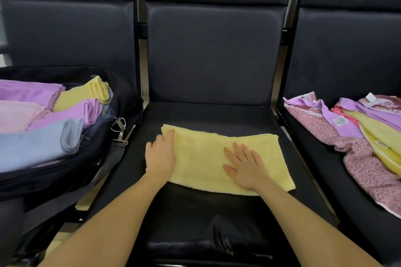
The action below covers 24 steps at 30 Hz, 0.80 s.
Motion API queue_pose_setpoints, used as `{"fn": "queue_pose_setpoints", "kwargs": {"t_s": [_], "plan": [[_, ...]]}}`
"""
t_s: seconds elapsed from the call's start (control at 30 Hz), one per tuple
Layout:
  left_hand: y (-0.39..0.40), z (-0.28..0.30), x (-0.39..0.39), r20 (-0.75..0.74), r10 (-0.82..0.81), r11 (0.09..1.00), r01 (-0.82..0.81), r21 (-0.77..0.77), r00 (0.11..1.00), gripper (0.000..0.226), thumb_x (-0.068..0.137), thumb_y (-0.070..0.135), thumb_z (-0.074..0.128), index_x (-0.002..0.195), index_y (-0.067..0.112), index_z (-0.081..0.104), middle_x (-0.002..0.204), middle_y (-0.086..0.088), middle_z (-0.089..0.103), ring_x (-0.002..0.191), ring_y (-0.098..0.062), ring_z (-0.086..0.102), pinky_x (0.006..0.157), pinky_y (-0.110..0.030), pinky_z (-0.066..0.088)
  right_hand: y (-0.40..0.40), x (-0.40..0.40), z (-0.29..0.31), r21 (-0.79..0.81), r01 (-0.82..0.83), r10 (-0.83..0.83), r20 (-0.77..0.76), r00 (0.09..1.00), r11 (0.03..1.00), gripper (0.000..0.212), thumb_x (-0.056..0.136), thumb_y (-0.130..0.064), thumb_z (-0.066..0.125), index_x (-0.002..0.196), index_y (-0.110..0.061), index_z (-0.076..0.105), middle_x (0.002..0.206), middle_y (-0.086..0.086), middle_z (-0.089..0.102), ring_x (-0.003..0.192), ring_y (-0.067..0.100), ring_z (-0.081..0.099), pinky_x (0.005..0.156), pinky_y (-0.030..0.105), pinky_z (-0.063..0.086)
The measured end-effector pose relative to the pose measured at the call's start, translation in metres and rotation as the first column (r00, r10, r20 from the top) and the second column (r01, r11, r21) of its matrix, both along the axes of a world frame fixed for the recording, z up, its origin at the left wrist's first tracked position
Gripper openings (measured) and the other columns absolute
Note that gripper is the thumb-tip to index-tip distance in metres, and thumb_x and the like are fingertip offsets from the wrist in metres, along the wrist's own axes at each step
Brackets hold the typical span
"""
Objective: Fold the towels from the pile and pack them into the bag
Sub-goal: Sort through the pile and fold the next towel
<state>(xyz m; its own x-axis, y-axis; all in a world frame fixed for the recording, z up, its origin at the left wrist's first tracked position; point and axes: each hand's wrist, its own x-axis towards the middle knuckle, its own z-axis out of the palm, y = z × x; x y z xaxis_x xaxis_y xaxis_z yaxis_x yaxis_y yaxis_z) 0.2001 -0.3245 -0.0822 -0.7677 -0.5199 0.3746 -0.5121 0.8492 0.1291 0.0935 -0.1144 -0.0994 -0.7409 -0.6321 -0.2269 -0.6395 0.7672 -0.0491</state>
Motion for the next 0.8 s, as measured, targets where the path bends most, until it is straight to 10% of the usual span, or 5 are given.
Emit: {"fn": "queue_pose_setpoints", "kwargs": {"t_s": [0.33,0.5,0.8], "plan": [[0.01,0.037,0.003,-0.476,-0.31,0.95,0.283,-0.13,0.823,0.044,0.074,0.008,0.078,0.116,0.01,0.063,0.066,0.001,0.06,0.053,-0.018,0.052,0.066,-0.032,0.042,-0.061,0.031,-0.002,-0.319,0.023,0.078,0.302,0.95,0.948,0.054,0.101,-0.047,0.029,0.152,-0.031,0.017,0.162,-0.005,0.0,0.148,0.018,-0.003,0.118,0.039,-0.001],[0.049,0.047,-0.008,-0.473,-0.311,0.945,0.323,-0.059,0.824,0.04,0.08,0.012,0.074,0.118,0.011,0.061,0.074,0.002,0.065,0.06,-0.018,0.057,0.071,-0.03,0.038,-0.014,0.021,0.013,-0.429,0.059,-0.043,0.048,0.998,0.901,0.038,0.101,-0.033,0.036,0.136,-0.028,0.048,0.141,-0.006,0.045,0.131,0.017,0.035,0.11,0.037,0.012],[0.123,0.053,-0.045,-0.31,-0.252,0.723,0.391,0.569,0.917,0.048,0.095,0.035,0.054,0.138,0.022,0.039,0.108,0.001,0.065,0.098,-0.014,0.054,0.091,-0.032,0.045,0.042,0.001,0.027,-0.685,0.295,-0.282,0.135,0.95,0.666,0.032,0.103,-0.026,0.036,0.132,-0.023,0.049,0.092,-0.008,0.06,0.098,0.011,0.054,0.093,0.024,0.015]]}}
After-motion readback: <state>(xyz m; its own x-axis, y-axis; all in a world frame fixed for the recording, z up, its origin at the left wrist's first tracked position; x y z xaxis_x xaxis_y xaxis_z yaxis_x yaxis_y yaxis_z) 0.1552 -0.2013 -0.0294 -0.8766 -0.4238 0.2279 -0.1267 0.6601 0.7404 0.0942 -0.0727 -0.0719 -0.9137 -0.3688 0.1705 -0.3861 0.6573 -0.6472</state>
